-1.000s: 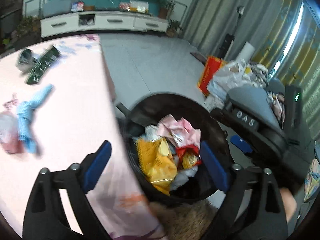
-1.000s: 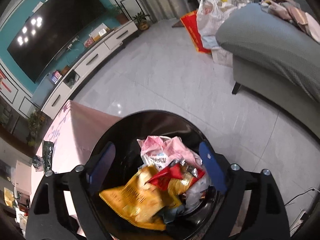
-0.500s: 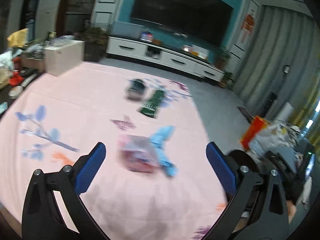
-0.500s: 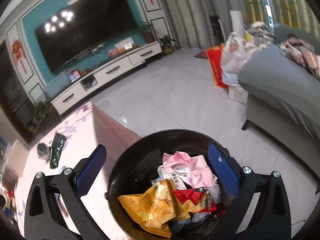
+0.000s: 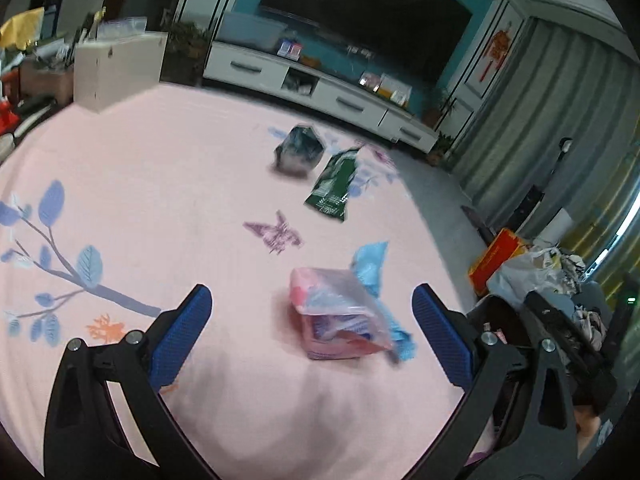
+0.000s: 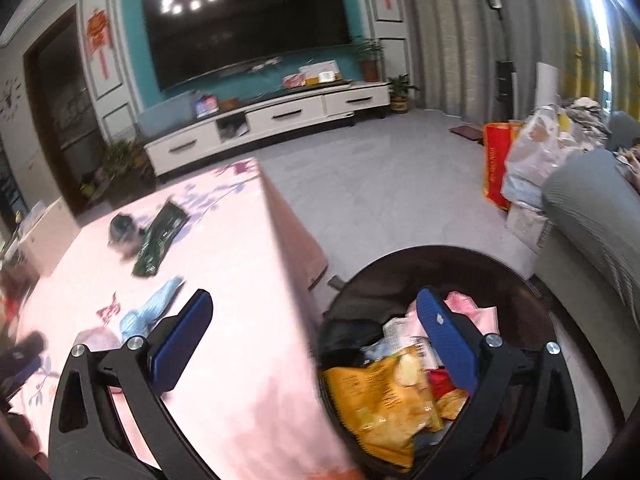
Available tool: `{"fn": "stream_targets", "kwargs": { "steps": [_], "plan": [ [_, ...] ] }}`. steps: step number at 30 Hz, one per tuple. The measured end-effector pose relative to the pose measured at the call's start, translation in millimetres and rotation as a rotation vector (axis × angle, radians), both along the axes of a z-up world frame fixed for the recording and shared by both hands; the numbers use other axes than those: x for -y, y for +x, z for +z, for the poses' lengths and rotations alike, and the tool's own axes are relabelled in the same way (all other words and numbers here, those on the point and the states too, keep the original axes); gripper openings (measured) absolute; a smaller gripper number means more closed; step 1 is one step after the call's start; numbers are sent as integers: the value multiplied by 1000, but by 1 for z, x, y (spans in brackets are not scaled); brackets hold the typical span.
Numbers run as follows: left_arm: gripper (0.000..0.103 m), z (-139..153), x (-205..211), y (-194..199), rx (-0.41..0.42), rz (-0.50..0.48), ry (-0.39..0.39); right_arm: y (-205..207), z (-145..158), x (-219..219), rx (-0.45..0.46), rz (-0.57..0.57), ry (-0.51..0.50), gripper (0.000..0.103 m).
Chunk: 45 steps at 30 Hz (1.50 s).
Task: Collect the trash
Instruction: 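Return both tools to the table toward the clear plastic bag and blue cloth, then grasp the clear plastic bag with the left tool while the right tool grasps the blue cloth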
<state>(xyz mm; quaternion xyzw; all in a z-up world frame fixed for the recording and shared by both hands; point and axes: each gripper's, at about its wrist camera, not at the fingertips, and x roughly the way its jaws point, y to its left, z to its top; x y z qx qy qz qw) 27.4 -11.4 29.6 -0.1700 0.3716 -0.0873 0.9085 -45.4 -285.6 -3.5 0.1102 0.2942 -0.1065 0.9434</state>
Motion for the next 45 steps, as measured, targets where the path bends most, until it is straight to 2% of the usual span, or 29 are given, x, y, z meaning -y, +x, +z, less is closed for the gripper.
{"fn": "stream_targets", "kwargs": {
  "steps": [3,6,14,15,16,19,20,23,28,31,34,37,40,45],
  "plan": [
    [100,-14,1,10,-52,-13,-58,5,-5,-12,-9,38,27,100],
    [100,-18,8,15,-61,-42,-89,10,-10,-25,-23,73,27,100],
    [99,-24,42,34,-78,-140,-2,13,-15,-44,-36,118,-15,100],
    [94,-26,44,36,-80,-152,-1,13,-16,-46,-39,121,-17,100],
    [80,-28,45,36,-78,-155,-7,14,-17,-47,-40,123,-19,100],
    [57,-37,43,40,-114,-159,-47,16,-19,-49,-46,125,-22,100],
    [56,-40,42,42,-133,-166,-69,18,-20,-51,-49,130,-17,100],
    [52,-38,39,39,-121,-156,-89,19,-22,-54,-58,146,-16,100],
    [50,-15,17,26,-70,-81,-108,18,-23,-57,-65,159,-29,100],
    [50,5,-13,14,-44,5,-124,21,-21,-60,-73,193,7,99],
    [50,19,-44,-2,-32,115,-85,31,-21,-73,-101,248,54,99],
    [51,25,-65,-12,-22,169,-53,51,-28,-97,-163,294,50,99],
    [51,28,-85,-17,-19,214,-61,73,-40,-121,-238,339,39,88],
    [51,32,-100,-17,-13,243,-86,101,-54,-149,-315,348,-26,72]
  ]
}}
